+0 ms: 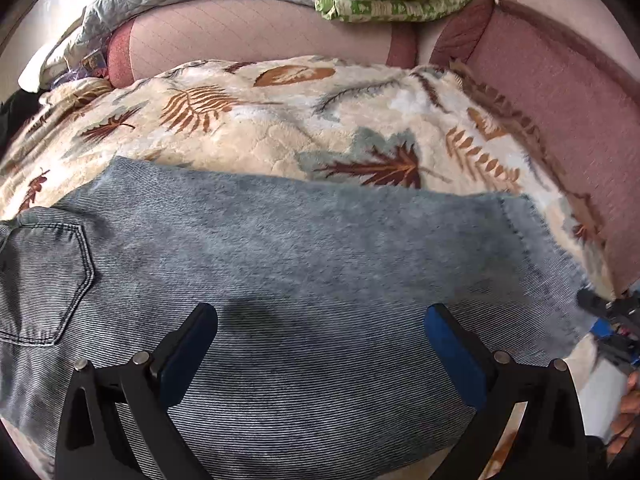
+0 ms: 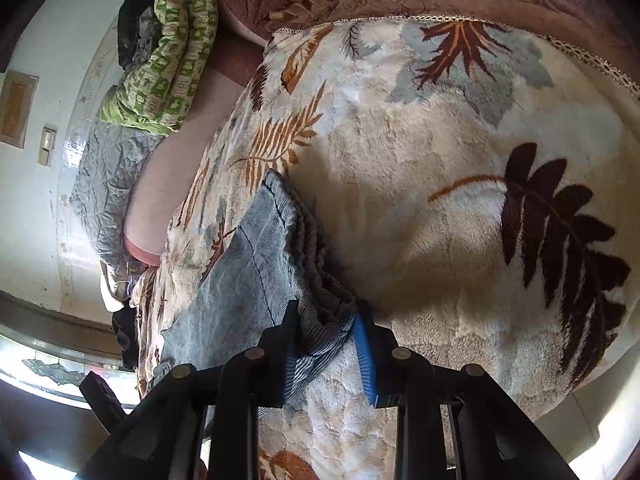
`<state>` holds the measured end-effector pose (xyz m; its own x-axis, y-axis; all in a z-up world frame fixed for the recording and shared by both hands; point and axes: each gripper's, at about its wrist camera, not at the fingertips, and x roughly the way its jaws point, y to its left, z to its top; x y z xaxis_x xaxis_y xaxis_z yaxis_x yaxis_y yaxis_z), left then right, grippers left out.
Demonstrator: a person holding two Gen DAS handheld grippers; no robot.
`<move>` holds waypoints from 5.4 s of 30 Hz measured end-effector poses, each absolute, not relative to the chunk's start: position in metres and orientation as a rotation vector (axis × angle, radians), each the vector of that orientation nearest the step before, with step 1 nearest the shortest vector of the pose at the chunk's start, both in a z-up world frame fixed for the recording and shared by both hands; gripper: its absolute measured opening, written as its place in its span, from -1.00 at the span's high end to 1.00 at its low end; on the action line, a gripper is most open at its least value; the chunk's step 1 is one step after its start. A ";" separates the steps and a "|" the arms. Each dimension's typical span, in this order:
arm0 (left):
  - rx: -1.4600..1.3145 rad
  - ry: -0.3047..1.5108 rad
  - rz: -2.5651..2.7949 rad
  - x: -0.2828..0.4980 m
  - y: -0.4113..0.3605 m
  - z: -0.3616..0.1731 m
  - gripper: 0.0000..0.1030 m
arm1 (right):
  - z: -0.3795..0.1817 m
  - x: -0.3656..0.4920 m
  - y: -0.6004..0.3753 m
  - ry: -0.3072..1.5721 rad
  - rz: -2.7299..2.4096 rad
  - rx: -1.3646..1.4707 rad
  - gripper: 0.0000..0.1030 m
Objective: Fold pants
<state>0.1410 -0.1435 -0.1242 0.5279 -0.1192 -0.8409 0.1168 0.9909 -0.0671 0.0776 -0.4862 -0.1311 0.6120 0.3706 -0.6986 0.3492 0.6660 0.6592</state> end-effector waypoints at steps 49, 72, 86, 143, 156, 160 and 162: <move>-0.342 0.811 0.180 0.045 0.099 -0.068 -0.99 | -0.039 0.109 -0.167 0.947 0.409 0.160 0.61; 0.002 0.996 -0.026 0.104 -0.017 -0.092 -1.00 | -0.163 0.095 -0.290 1.046 0.491 0.999 -0.33; 0.074 1.049 0.005 0.100 -0.027 -0.128 -1.00 | -0.173 0.236 -0.282 1.194 0.505 0.944 -0.34; 0.083 0.985 0.003 0.079 -0.003 -0.120 -1.00 | -0.153 0.110 -0.261 1.094 0.696 0.808 -0.55; -0.231 0.892 -0.048 0.055 0.057 -0.095 -0.99 | -0.143 0.106 -0.265 1.037 0.665 0.805 -0.58; -0.267 0.824 -0.036 0.046 0.071 -0.083 -0.99 | -0.128 0.096 -0.265 0.966 0.697 0.801 -0.58; -0.262 0.811 0.005 0.045 0.077 -0.080 -0.99 | -0.125 0.095 -0.260 0.964 0.693 0.778 -0.58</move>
<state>0.0449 0.0773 -0.0804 0.6903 -0.0954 -0.7172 -0.1049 0.9676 -0.2297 0.0949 -0.2603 -0.1251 0.4059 0.7987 -0.4442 -0.1662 0.5425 0.8235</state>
